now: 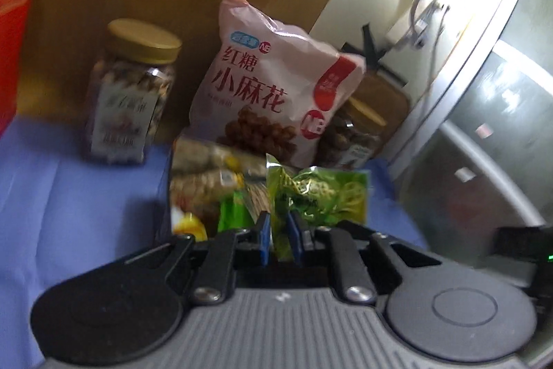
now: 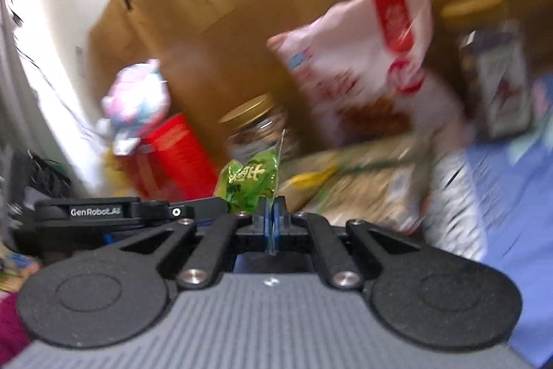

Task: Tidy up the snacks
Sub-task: 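Carry the green pack into the tin and open both grippers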

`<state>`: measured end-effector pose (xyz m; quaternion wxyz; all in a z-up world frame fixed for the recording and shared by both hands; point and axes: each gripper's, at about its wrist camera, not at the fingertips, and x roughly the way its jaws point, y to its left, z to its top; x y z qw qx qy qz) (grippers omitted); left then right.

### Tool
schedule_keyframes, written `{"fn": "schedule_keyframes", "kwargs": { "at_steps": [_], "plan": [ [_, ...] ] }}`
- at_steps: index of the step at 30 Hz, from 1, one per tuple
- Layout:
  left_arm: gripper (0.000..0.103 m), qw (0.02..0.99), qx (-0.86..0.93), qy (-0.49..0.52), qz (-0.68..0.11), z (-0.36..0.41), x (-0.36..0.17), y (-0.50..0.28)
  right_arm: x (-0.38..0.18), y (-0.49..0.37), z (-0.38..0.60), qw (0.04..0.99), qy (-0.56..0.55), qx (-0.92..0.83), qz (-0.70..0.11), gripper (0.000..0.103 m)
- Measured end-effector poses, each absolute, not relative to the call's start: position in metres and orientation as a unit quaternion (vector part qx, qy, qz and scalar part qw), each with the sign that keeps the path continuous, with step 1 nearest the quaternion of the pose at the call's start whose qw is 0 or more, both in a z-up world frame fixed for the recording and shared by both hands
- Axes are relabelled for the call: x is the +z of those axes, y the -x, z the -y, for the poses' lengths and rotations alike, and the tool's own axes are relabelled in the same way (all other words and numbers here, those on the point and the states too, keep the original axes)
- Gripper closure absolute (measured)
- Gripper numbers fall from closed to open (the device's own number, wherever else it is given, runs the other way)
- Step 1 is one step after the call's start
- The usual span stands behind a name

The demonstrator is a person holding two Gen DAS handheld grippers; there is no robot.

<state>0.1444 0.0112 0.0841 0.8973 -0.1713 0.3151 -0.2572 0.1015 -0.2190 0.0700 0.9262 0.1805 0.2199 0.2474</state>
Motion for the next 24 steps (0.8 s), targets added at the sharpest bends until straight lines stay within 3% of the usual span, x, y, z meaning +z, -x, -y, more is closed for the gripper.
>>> {"fn": "schedule_keyframes", "kwargs": {
  "at_steps": [4,6,8,9,17,24],
  "plan": [
    [0.089,0.923,-0.199,0.119,-0.306,0.008,0.079,-0.160,0.060,-0.125,0.207,0.941,-0.124,0.226,-0.219,0.090],
    [0.083,0.936,-0.164,0.096,-0.296,0.009,0.077,-0.159,0.050,-0.131,0.204,0.942,-0.101,0.227,-0.224,0.084],
    [0.071,0.948,-0.128,0.073,-0.284,0.010,0.079,-0.154,0.044,-0.133,0.202,0.950,-0.080,0.210,-0.216,0.064],
    [0.070,0.951,-0.118,0.067,-0.277,0.007,0.082,-0.148,0.044,-0.131,0.204,0.955,-0.080,0.197,-0.206,0.054],
    [0.065,0.948,-0.147,0.109,-0.260,-0.018,0.092,-0.087,0.054,-0.077,0.260,0.961,-0.162,0.146,-0.167,0.049],
    [0.064,0.894,-0.227,0.161,-0.350,-0.020,0.045,-0.061,0.006,-0.038,0.320,0.917,-0.276,0.099,-0.272,0.050]
  ]
}}
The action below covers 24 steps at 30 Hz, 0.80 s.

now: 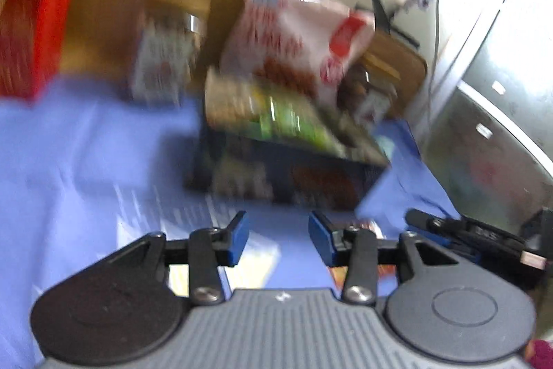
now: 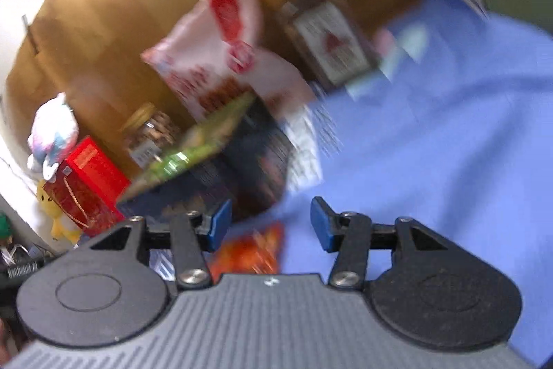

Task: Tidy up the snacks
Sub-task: 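Move both grippers to the red-orange snack bag on the cloth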

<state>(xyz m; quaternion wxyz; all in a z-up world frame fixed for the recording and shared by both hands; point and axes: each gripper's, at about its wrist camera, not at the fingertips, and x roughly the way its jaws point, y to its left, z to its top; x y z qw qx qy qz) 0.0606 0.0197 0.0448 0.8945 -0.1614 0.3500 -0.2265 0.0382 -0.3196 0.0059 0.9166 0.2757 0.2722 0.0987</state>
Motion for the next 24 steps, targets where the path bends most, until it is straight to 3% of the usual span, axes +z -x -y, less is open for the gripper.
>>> {"fn": "schedule_keyframes", "kwargs": {
  "at_steps": [4,5,7,11,21,24],
  "plan": [
    [0.064,0.883,-0.216,0.169,-0.380,-0.023,0.024,-0.055,-0.006,-0.037,0.299,0.912,-0.250,0.114,-0.304,0.053],
    [0.064,0.881,-0.212,0.172,-0.386,-0.026,0.020,-0.054,-0.006,-0.038,0.291,0.913,-0.238,0.122,-0.309,0.057],
    [0.064,0.880,-0.204,0.179,-0.389,-0.033,0.016,-0.054,-0.008,-0.043,0.273,0.909,-0.227,0.136,-0.322,0.077],
    [0.064,0.885,-0.184,0.189,-0.385,-0.052,0.015,-0.046,-0.010,-0.054,0.239,0.901,-0.212,0.168,-0.340,0.088],
    [0.057,0.889,-0.134,0.248,-0.361,-0.115,0.013,-0.026,-0.003,-0.047,0.141,0.874,-0.120,0.293,-0.368,0.092],
    [0.049,0.887,-0.130,0.264,-0.355,-0.132,0.012,-0.022,0.002,-0.034,0.113,0.875,-0.062,0.330,-0.350,0.092]
  ]
}}
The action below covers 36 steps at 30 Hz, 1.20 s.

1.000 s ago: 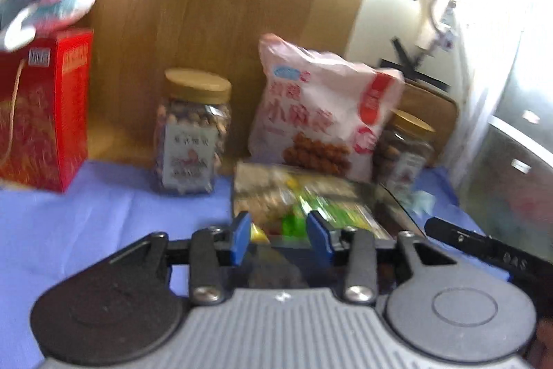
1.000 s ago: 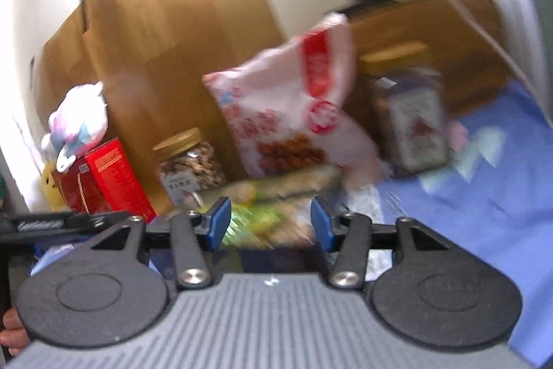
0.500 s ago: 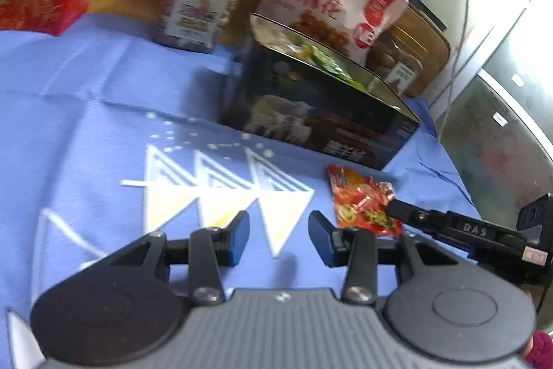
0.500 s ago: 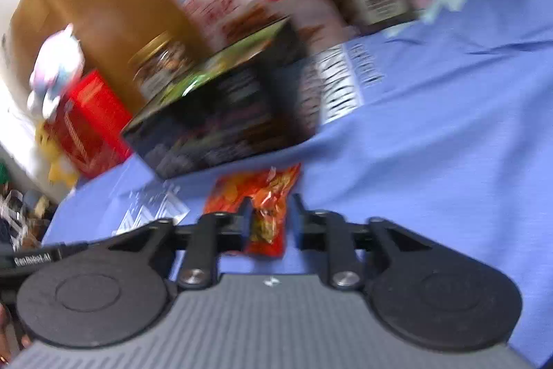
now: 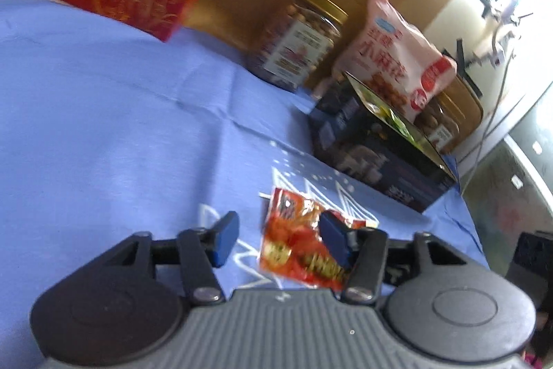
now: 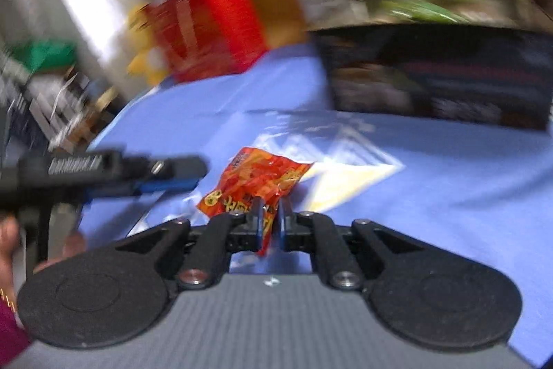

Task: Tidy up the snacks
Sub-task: 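Move both grippers to the red-orange snack bag on the cloth, then pinch the red-orange snack bag with both grippers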

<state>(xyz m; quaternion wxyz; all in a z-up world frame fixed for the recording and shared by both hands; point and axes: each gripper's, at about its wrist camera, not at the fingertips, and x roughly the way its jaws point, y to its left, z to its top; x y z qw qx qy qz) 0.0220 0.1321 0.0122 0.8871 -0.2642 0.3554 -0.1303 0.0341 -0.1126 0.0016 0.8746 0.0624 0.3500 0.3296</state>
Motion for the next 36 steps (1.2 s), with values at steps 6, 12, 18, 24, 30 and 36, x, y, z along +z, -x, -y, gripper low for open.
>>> {"fn": "schedule_keyframes", "kwargs": {
  "at_steps": [6,12,18,24,30,36],
  "plan": [
    [0.048,0.860,-0.170,0.325,-0.356,-0.151,-0.001,-0.016,0.011,-0.001,0.087,0.894,0.040,0.350,-0.276,0.093],
    [0.044,0.853,-0.177,0.354,-0.340,-0.163,-0.003,-0.008,0.015,0.016,0.087,0.901,0.055,0.356,-0.242,0.097],
    [0.029,0.864,-0.173,0.339,-0.331,-0.169,0.002,-0.018,0.011,0.024,0.086,0.906,0.051,0.351,-0.232,0.098],
    [0.020,0.852,-0.238,0.315,-0.345,-0.154,-0.003,-0.034,0.006,0.037,0.084,0.917,0.077,0.340,-0.196,0.098],
    [0.047,0.840,-0.274,0.306,-0.356,-0.143,-0.006,-0.029,0.003,0.031,0.094,0.924,0.062,0.318,-0.203,0.099],
    [0.051,0.847,-0.262,0.310,-0.344,-0.146,-0.002,-0.009,-0.001,0.017,0.108,0.918,0.014,0.315,-0.240,0.099]
  ]
}}
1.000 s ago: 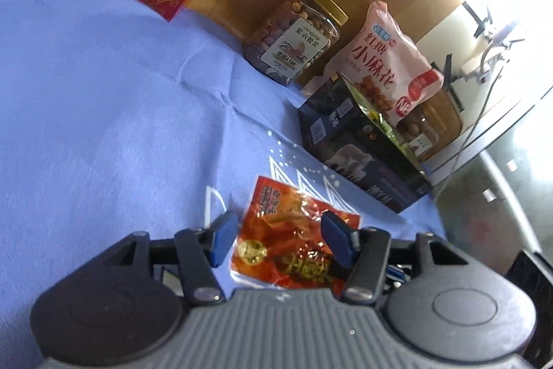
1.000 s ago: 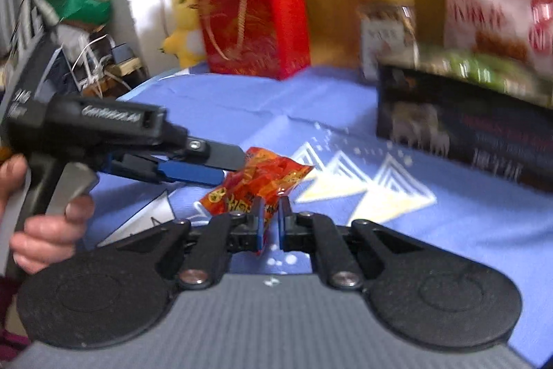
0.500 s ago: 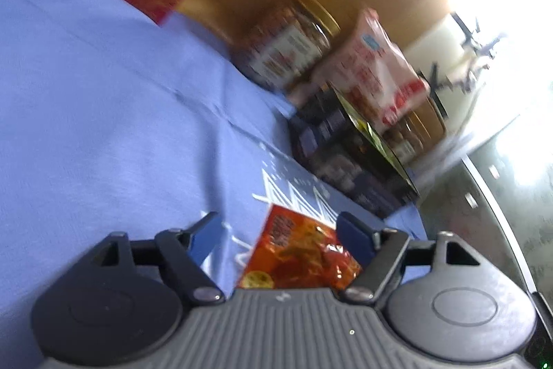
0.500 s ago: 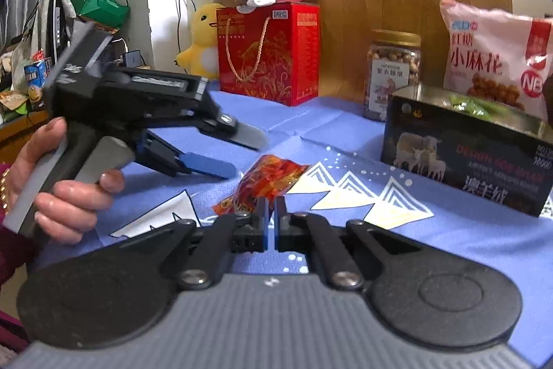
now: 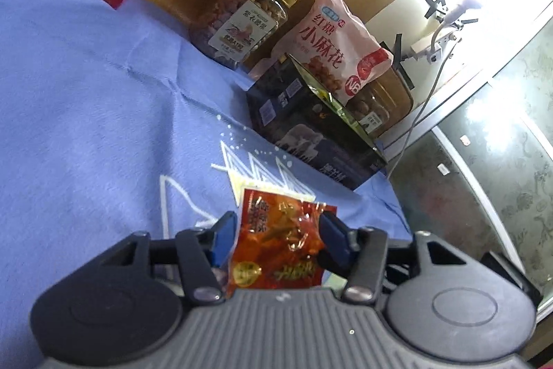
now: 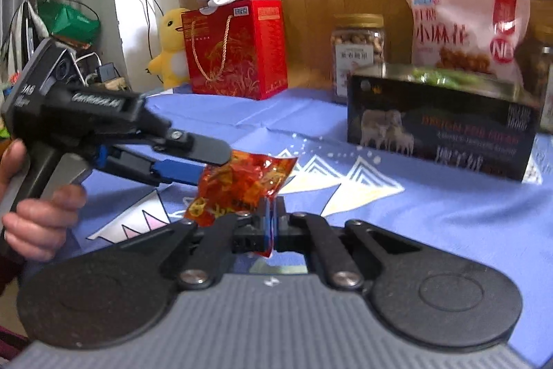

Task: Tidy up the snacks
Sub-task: 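Pinch the red-orange snack bag with both grippers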

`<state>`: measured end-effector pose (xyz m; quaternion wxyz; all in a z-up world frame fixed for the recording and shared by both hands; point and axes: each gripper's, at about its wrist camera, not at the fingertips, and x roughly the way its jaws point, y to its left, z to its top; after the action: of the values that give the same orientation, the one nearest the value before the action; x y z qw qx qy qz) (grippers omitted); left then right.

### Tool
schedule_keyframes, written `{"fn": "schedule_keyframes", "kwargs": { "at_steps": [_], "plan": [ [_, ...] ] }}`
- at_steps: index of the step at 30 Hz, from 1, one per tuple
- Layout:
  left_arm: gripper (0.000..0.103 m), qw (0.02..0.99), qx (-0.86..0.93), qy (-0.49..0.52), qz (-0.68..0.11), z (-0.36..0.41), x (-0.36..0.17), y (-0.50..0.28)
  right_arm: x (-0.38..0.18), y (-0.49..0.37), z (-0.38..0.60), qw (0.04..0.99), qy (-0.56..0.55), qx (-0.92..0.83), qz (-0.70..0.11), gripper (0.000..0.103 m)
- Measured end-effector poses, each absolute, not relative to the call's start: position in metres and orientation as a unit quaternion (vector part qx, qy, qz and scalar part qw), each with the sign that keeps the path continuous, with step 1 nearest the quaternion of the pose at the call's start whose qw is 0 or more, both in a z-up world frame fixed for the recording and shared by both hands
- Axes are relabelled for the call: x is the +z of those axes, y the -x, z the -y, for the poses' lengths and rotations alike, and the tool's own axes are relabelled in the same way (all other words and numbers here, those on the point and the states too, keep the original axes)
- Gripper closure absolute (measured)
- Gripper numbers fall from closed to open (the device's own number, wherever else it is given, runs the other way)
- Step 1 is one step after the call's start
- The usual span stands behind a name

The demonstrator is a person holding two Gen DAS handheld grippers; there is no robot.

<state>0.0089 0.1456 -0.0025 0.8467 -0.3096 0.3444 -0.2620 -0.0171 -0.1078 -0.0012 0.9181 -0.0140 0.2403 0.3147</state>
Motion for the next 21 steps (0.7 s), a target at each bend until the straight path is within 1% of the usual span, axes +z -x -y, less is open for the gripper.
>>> {"fn": "schedule_keyframes", "kwargs": {
  "at_steps": [2,3,5,6,9,11,13,18,21],
  "plan": [
    [0.051,0.862,-0.250,0.280,-0.340,-0.140,0.000,0.001,-0.002,0.019,0.106,0.917,0.018,0.318,-0.240,0.099],
    [0.053,0.870,-0.244,0.264,-0.337,-0.136,0.001,0.005,-0.003,0.021,0.104,0.917,0.024,0.319,-0.237,0.099],
    [0.062,0.888,-0.227,0.225,-0.332,-0.128,0.002,0.015,-0.004,0.023,0.101,0.918,0.034,0.320,-0.232,0.099],
    [0.062,0.891,-0.222,0.216,-0.332,-0.126,0.001,0.018,-0.004,0.024,0.102,0.917,0.035,0.322,-0.231,0.099],
    [0.066,0.893,-0.213,0.218,-0.332,-0.130,0.001,0.023,-0.006,0.022,0.103,0.909,0.034,0.338,-0.243,0.099],
    [0.067,0.893,-0.210,0.217,-0.332,-0.132,0.000,0.025,-0.006,0.024,0.102,0.903,0.039,0.348,-0.247,0.098],
    [0.067,0.897,-0.206,0.209,-0.331,-0.130,0.000,0.025,-0.006,0.026,0.102,0.900,0.047,0.356,-0.249,0.095],
    [0.067,0.917,-0.174,0.146,-0.327,-0.108,0.007,0.028,-0.009,0.018,0.105,0.893,0.025,0.355,-0.274,0.094],
    [0.067,0.921,-0.154,0.132,-0.332,-0.102,0.010,0.029,-0.009,0.018,0.106,0.894,0.025,0.353,-0.274,0.094]
  ]
}}
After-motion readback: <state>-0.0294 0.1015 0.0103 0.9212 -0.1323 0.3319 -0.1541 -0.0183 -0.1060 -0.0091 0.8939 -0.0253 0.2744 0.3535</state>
